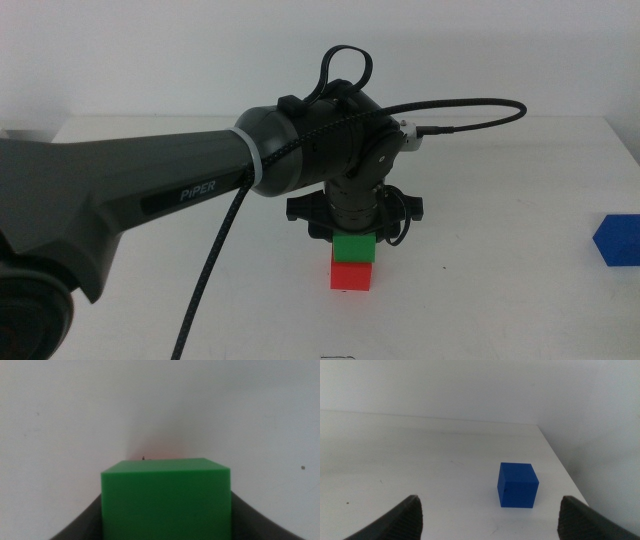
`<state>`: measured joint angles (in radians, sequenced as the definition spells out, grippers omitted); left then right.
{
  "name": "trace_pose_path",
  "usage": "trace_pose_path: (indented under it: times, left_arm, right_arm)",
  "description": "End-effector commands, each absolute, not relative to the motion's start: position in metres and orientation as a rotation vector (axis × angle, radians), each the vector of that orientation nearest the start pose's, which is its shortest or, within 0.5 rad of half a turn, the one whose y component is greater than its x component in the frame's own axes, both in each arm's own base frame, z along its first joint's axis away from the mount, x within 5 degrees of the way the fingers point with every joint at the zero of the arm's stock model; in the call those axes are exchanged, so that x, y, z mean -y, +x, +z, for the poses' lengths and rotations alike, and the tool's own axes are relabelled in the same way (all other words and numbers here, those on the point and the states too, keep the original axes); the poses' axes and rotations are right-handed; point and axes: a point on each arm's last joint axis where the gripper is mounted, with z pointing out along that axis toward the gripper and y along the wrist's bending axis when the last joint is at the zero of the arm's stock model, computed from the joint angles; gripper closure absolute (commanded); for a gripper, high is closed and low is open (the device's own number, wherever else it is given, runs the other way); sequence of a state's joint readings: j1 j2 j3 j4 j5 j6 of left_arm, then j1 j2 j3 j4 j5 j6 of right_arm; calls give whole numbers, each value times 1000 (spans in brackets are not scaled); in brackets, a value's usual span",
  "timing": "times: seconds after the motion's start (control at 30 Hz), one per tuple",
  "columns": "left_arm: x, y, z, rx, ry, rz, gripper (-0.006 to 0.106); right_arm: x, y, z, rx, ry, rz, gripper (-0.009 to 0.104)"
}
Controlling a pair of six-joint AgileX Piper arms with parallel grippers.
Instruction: Stack red cubes first, then green, then blue cubes in a specific spot.
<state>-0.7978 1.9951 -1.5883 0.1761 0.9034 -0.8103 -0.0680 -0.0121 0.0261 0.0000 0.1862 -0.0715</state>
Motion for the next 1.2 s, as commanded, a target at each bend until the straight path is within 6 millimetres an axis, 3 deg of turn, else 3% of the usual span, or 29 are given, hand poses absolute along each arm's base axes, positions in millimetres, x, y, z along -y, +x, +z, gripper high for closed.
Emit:
trace_pose_path:
  times: [0.0, 0.37, 0.53, 0.67, 0.87, 1.17]
  left_arm:
    - [296, 305, 248, -2748, 66, -272, 54]
    - [293, 303, 247, -2775, 118, -217, 10]
    - [293, 302, 250, -2762, 129, -230, 7]
    - [290, 300, 264, -2726, 128, -265, 7]
    - [283, 293, 293, -2662, 148, -323, 7]
    - [241, 258, 378, -2501, 118, -420, 7]
  right_arm:
    - [4, 55, 199, -1586, -9, -128, 3]
    - [4, 55, 199, -1586, -9, -128, 3]
    - [4, 55, 199, -1586, -9, -128, 3]
    - [4, 55, 199, -1586, -9, -128, 3]
    - [4, 55, 199, -1586, -9, -128, 3]
    - [4, 55, 199, -1586, -9, -128, 3]
